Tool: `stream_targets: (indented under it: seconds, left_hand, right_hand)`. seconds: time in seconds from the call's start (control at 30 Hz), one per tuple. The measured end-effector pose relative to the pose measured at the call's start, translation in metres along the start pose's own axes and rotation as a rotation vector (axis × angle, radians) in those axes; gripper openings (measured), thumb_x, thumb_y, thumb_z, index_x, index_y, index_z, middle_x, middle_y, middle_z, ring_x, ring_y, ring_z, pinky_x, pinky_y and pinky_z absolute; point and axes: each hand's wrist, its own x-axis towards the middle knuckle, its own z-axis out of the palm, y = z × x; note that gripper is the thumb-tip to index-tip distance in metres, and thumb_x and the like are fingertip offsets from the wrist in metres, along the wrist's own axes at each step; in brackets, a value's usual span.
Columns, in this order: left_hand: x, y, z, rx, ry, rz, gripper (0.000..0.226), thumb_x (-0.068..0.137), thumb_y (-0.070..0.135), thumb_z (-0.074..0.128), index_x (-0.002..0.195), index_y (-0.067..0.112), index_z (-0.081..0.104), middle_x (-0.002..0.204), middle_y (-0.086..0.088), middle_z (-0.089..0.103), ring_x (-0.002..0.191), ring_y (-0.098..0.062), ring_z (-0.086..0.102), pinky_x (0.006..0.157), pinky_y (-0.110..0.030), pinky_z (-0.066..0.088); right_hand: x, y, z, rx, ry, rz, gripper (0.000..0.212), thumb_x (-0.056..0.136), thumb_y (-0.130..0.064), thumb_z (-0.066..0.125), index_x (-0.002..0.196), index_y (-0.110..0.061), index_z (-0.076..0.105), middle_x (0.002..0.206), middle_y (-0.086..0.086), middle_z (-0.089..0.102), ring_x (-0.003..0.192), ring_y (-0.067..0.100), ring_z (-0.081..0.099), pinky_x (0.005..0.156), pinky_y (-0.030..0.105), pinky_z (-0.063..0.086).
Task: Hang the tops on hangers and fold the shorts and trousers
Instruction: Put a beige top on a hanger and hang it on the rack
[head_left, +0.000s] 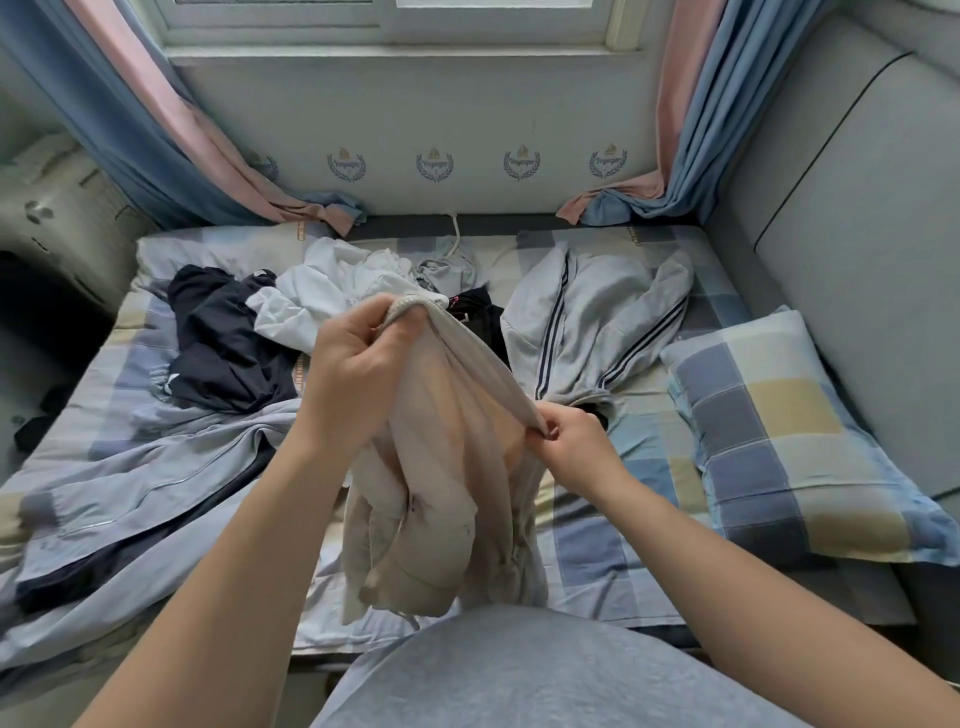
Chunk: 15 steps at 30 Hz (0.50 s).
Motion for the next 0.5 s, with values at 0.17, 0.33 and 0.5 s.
stream_targets:
  seconds: [0.17,0.33,0.5]
  left_hand:
    - [0.000,-0.002,-0.003,-0.097,0.144,-0.071,0.040,0.097,0.028,0.059,0.059,0.024,0.046,0.060,0.010,0.033,0.059,-0.007,0.029,0.052,-0.023,0.027]
    - [0.009,-0.019,-0.013,0.002,0.239,-0.242,0.015,0.099,0.025,0.061,0.085,0.028,0.065,0.077,0.010,0.064,0.065,0.001,0.056,0.064,-0.021,0.045]
    - [0.004,-0.031,-0.001,0.143,-0.034,-0.438,0.047,0.093,0.020,0.070,0.138,0.018,0.054,0.127,0.002,0.058,0.109,-0.011,0.059,0.074,-0.011,0.045]
  right_hand:
    - [0.002,0.041,0.004,-0.122,-0.041,0.169,0.008,0.084,-0.018,0.063,0.076,-0.016,0.064,0.073,0.004,0.064,0.077,0.027,0.059,0.068,0.040,0.047]
    - [-0.001,0.061,-0.001,0.046,-0.094,0.227,0.028,0.091,-0.011,0.066,0.065,-0.011,0.055,0.062,0.001,0.047,0.065,0.015,0.043,0.059,0.032,0.030]
    - [-0.001,0.034,-0.018,0.343,0.006,0.221,0.028,0.096,-0.018,0.066,0.082,0.006,0.067,0.067,0.002,0.053,0.065,0.012,0.045,0.055,0.025,0.031]
